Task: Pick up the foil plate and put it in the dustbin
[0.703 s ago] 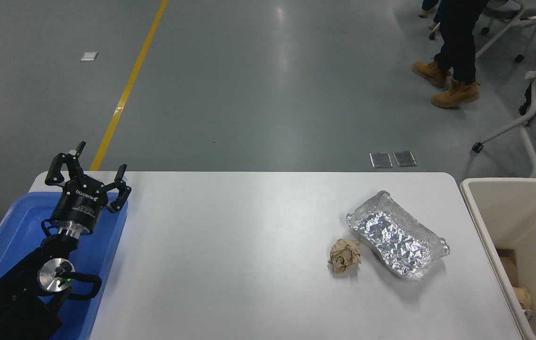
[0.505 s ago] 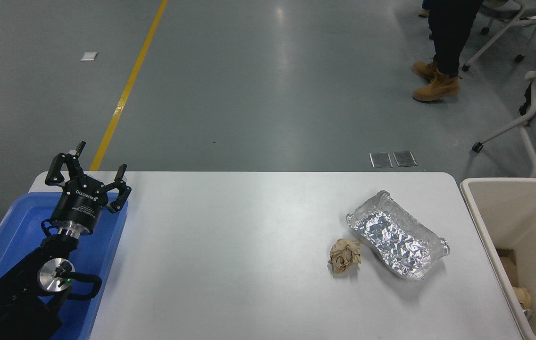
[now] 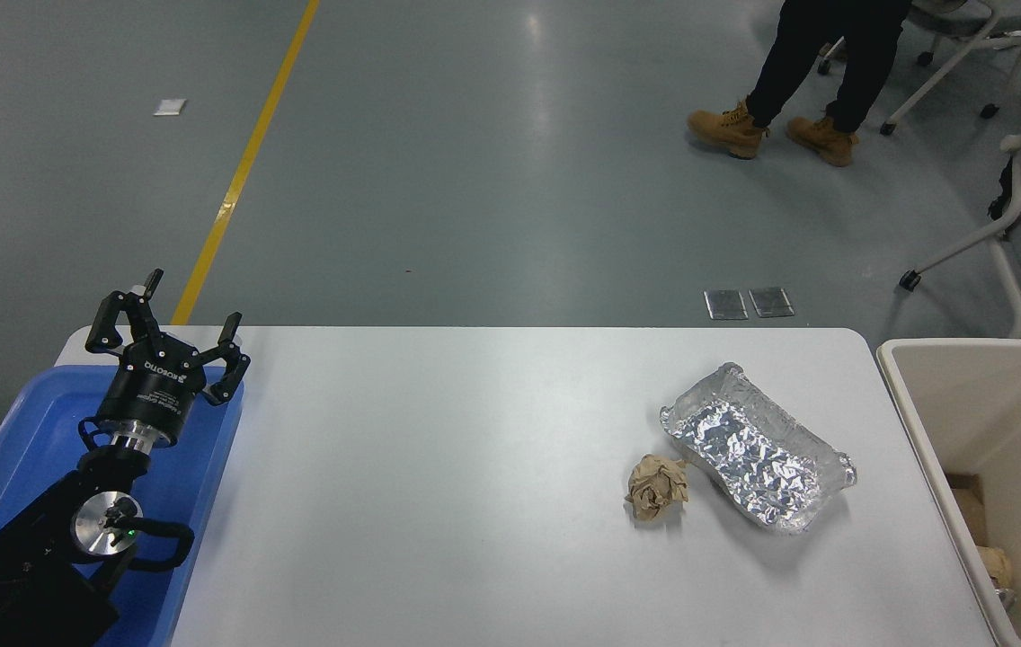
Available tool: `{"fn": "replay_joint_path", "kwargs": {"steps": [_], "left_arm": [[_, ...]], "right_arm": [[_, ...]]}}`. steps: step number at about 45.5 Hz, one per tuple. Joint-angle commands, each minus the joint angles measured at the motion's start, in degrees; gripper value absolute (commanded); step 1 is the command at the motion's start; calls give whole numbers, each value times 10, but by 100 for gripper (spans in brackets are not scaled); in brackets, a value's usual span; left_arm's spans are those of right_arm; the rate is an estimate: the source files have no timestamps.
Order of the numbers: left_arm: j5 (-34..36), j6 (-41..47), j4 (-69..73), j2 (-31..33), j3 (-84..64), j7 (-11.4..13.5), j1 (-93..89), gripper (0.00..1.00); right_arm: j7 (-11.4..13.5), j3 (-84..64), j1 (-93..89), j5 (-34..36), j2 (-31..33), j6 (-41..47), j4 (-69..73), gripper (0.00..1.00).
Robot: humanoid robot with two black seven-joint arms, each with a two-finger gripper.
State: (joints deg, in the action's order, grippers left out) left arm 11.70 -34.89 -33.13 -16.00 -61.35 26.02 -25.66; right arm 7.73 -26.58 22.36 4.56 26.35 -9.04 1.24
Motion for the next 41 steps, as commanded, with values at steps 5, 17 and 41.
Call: {"fn": "replay_joint_path", "kwargs": {"steps": [5, 17, 41], "left_arm": [[0, 0, 0, 0, 0, 0, 0, 98], [0, 0, 0, 0, 0, 0, 0, 98], [0, 0, 0, 0, 0, 0, 0, 98]], "right_arm": [[0, 0, 1, -1, 0, 1, 0, 0], [0, 0, 1, -1, -2, 1, 0, 0], [0, -6, 11, -1, -10, 1, 2, 0]]}}
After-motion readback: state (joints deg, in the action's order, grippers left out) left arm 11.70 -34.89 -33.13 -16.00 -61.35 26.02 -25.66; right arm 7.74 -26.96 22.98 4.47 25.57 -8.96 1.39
